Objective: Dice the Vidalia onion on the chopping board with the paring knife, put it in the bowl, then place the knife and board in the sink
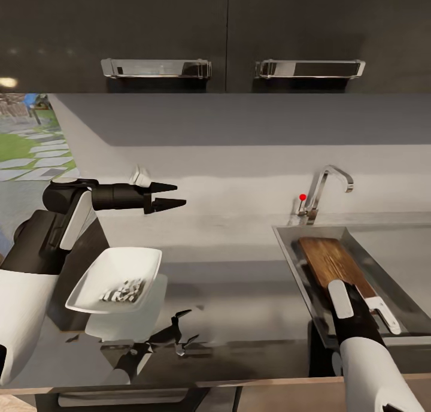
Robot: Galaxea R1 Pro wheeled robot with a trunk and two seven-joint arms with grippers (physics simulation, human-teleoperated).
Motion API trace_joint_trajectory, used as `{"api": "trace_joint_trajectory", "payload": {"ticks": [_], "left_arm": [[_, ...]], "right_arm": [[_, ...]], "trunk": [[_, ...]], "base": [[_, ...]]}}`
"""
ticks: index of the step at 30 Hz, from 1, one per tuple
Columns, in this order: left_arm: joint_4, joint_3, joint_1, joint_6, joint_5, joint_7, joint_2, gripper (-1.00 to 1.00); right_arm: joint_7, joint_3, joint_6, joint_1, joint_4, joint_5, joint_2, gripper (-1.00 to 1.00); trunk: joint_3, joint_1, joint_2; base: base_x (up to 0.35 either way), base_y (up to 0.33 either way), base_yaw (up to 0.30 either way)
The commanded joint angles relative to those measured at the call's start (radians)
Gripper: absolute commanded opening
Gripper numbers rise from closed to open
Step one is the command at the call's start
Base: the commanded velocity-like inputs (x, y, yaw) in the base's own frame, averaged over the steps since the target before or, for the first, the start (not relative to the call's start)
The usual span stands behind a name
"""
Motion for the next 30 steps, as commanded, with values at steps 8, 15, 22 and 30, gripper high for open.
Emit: {"api": "trace_joint_trajectory", "payload": {"ticks": [8,15,22,30], "left_arm": [[0.000,-0.002,-0.001,0.007,0.006,0.001,0.001,1.00],[0.000,-0.002,-0.001,0.007,0.006,0.001,0.001,1.00],[0.000,-0.002,-0.001,0.007,0.006,0.001,0.001,1.00],[0.000,-0.002,-0.001,0.007,0.006,0.001,0.001,1.00]], "right_arm": [[0.014,-0.003,-0.001,-0.001,0.027,-0.001,-0.005,-1.00],[0.015,-0.003,-0.002,-0.001,0.030,-0.001,-0.010,-1.00],[0.015,-0.003,-0.002,-0.001,0.031,-0.001,-0.010,-1.00],[0.014,-0.005,-0.003,-0.001,0.031,-0.002,-0.010,-1.00]], "trunk": [[-0.001,0.000,-0.001],[-0.001,0.000,-0.001],[-0.001,0.000,-0.001],[-0.001,0.000,-0.001]], "base": [[0.000,0.000,0.000],[0.000,0.000,0.000],[0.000,0.000,0.000],[0.000,0.000,0.000]]}}
